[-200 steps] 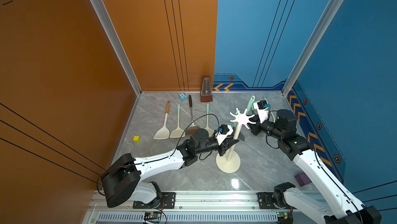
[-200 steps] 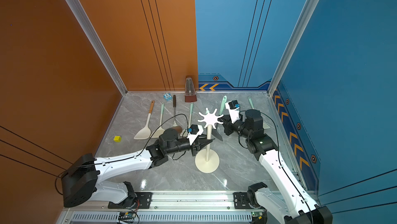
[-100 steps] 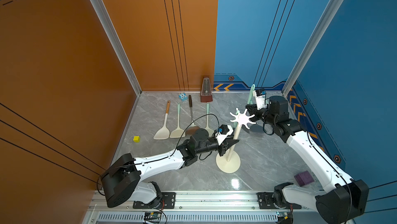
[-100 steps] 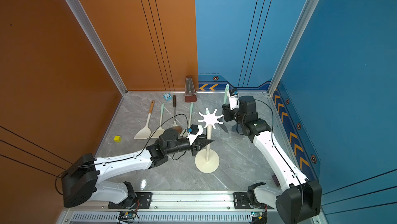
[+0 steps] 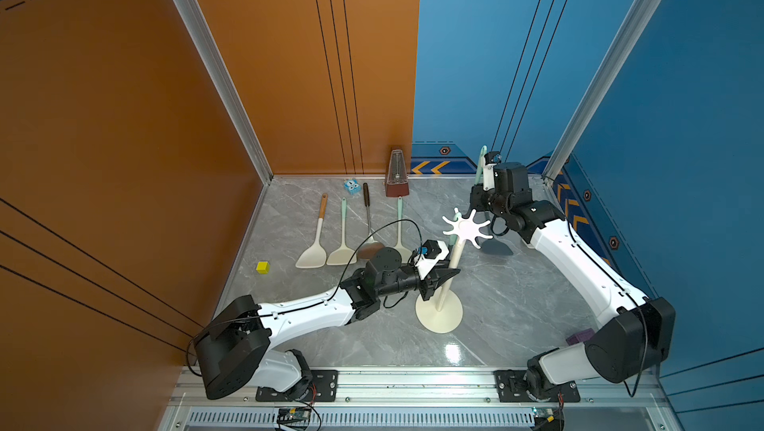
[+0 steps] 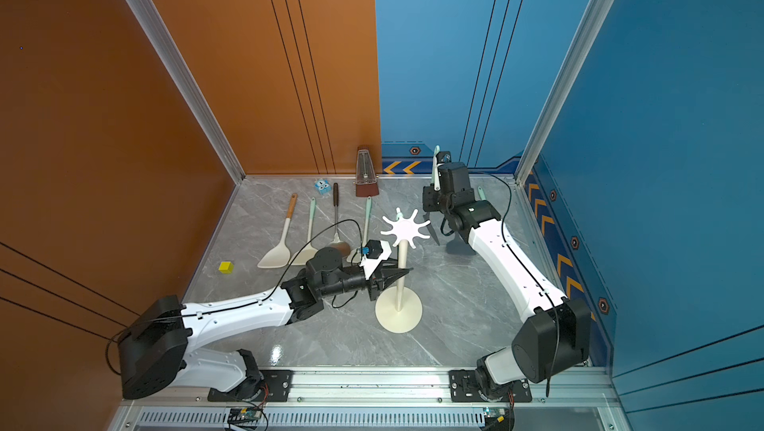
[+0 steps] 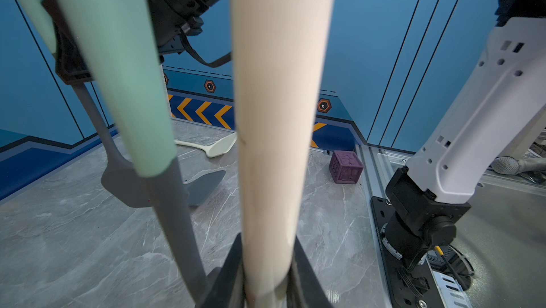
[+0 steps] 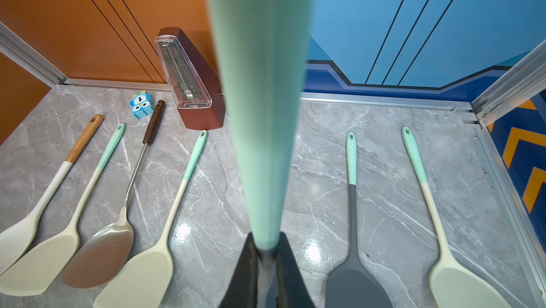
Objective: Take the spatula off the kitchen utensil rack
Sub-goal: Take off the spatula from the rack, then place the spatula at the center of the board.
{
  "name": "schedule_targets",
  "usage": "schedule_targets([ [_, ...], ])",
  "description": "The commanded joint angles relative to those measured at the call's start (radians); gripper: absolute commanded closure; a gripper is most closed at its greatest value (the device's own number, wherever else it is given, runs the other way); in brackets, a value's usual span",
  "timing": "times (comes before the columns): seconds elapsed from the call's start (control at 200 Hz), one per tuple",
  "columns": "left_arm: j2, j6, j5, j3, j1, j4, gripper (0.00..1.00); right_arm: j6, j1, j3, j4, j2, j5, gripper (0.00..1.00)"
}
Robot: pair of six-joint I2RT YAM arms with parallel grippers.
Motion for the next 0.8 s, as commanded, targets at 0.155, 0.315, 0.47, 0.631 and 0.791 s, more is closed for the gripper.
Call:
schedule_targets([
  [0.155, 0.044, -0.009, -0.012, -0.065, -0.012, -0.227, 0.83, 0.189, 0.018, 0.138, -0.134, 0.09, 0.202, 1.0],
  [0.315, 0.044, -0.008, -0.013, -0.069, -0.011, -0.227, 0.83, 0.246, 0.061, 0.21, -0.187, 0.157, 0.337, 1.0],
  [0.47, 0.043, -0.008, -0.016, -0.07, -0.011, -0.227, 0.83, 0.282, 0.102, 0.269, -0.224, 0.215, 0.467, 1.0],
  [0.631, 0.038, -0.007, -0.019, -0.075, -0.012, -0.227, 0.84, 0.367, 0.103, 0.324, -0.263, 0.276, 0.483, 1.0],
  [0.791, 0.033, -0.007, -0.024, -0.081, -0.011, -0.228, 0.84, 0.471, 0.097, 0.394, -0.314, 0.352, 0.504, 1.0],
])
